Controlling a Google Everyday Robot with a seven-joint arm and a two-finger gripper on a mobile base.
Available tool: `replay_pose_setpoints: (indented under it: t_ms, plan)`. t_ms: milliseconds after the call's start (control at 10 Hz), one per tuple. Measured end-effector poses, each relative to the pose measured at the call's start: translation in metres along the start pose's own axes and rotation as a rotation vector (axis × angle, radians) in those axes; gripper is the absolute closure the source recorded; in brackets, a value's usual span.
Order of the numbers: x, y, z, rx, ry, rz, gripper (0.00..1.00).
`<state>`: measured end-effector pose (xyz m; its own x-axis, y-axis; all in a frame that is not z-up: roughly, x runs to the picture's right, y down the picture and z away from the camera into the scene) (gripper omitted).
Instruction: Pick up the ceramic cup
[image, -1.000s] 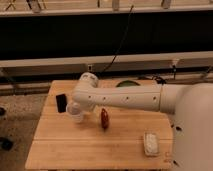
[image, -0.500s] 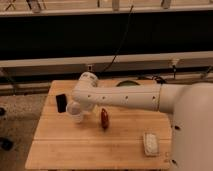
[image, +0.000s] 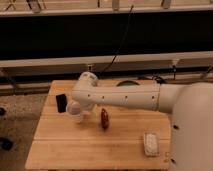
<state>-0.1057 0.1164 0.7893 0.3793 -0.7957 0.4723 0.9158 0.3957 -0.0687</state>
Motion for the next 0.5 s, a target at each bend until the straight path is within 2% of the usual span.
replay_pose_setpoints:
  t_ms: [500]
  plan:
    - [0.0004,-0.0025,0.0011,0.004,-0.006,-0.01,0.2]
